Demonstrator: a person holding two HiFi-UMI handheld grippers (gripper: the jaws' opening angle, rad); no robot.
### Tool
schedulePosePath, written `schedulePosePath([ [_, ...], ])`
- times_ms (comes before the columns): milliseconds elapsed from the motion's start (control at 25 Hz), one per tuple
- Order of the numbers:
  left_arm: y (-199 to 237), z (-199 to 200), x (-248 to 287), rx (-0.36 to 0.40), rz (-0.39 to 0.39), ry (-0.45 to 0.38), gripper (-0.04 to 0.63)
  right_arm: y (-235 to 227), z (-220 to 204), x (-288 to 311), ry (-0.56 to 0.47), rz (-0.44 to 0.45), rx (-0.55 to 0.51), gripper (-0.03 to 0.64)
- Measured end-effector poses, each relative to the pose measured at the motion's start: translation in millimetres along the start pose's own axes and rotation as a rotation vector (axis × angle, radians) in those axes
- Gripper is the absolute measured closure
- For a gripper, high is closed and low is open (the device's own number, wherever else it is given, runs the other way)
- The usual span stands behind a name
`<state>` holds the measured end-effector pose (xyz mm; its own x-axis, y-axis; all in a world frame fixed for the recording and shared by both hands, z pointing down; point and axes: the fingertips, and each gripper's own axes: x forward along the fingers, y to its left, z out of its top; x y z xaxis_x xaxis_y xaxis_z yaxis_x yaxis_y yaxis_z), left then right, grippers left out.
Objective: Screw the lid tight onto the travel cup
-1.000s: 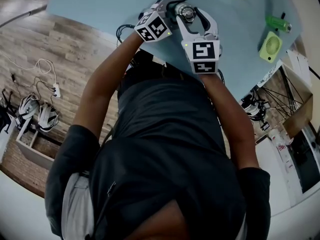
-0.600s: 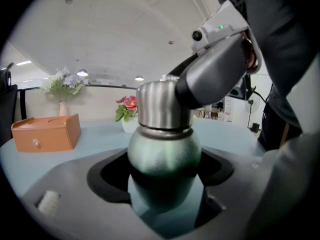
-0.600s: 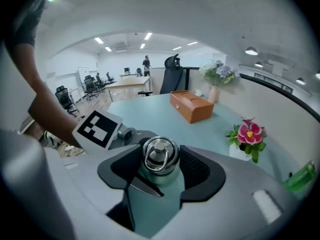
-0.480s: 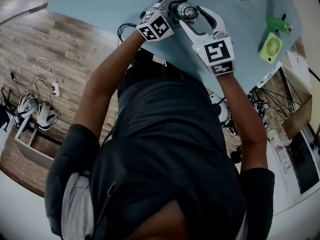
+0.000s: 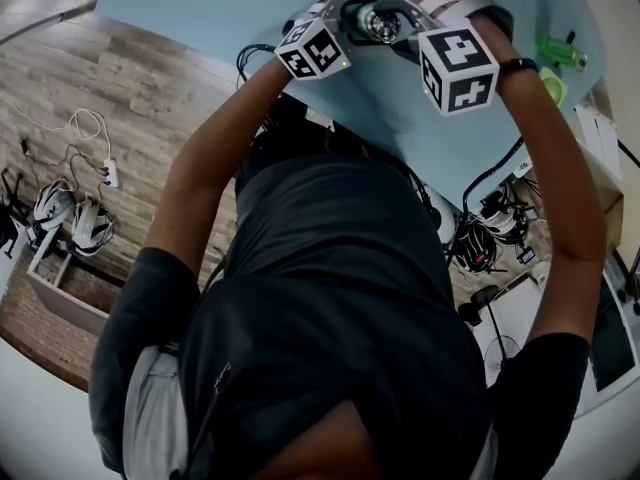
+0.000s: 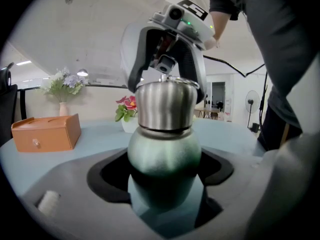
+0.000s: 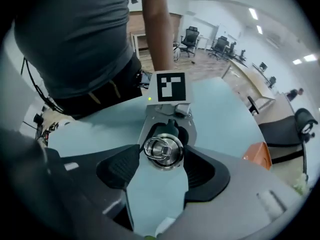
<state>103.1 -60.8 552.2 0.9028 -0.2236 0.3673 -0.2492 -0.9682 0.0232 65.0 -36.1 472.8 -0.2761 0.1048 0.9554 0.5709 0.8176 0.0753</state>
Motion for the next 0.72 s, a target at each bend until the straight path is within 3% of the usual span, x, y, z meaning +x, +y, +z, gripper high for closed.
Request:
schedulePosePath([
  [160, -1, 1, 0, 0.002, -0.001, -0.001, 0.164, -4, 0, 3, -0.005, -0.014, -0.038, 0.367],
  [320, -1, 1, -1, 0.002, 0.0, -0.002, 0.164, -7, 1, 3, -0.065, -0.08, 0.109, 0.371],
  [440, -1, 1, -1, 0.001, 0.0, -0.002, 0.164, -10, -1, 4, -0.11, -0.201, 0.323, 0.373],
  [640, -2, 2, -3, 0.002, 0.002, 0.0, 0.164, -19, -4, -1, -0.215, -0.512, 0.89, 0.374],
  [720, -2, 2, -3, 0.002, 0.003, 0.0, 0.164, -20, -6, -2, -0.225, -0.644, 1.067, 0.374],
])
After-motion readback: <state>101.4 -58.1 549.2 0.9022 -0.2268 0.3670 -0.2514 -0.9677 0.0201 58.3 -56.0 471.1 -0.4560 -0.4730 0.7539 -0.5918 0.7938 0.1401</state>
